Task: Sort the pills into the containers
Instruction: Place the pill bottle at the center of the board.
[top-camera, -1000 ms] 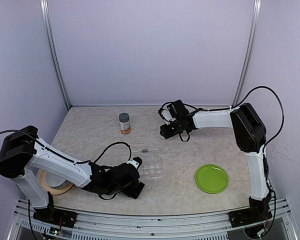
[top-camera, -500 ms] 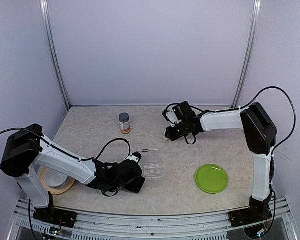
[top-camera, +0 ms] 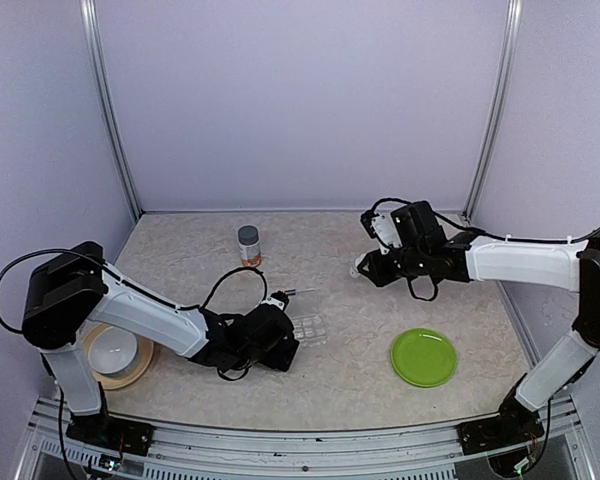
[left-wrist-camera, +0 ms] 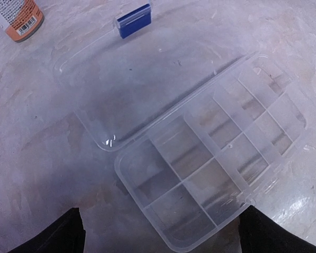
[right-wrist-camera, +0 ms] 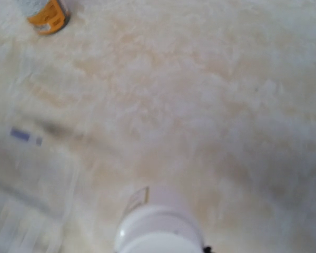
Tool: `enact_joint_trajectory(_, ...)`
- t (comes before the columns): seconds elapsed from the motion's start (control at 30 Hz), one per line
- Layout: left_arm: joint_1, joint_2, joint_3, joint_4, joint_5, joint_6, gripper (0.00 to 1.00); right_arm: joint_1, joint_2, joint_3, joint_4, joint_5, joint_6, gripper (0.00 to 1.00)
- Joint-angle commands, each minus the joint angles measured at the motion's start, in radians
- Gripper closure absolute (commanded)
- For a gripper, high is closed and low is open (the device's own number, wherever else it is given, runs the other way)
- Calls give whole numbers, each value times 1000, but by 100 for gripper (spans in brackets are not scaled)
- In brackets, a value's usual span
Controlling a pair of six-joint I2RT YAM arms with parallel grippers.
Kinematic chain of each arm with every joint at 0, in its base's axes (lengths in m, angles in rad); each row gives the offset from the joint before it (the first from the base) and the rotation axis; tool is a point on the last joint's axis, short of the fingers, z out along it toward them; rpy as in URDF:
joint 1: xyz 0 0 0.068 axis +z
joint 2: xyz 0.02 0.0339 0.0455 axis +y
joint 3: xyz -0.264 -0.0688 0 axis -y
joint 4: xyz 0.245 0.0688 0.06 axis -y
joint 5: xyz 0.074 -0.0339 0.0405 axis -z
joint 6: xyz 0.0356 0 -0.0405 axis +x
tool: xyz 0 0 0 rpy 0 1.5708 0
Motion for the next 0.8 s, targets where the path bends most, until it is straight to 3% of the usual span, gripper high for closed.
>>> enact_joint_trajectory(0.0, 23, 36, 59, 39, 17, 22, 1, 45, -111, -94, -13, 40, 45, 80)
enact_joint_trajectory(0.37, 133, 121, 158, 67, 28, 83, 1, 141, -320, -239, -52, 90, 103, 79)
enact_joint_trajectory(0.77, 184, 160, 198, 47, -11, 146, 1, 158, -341, -254, -64, 101, 107, 78)
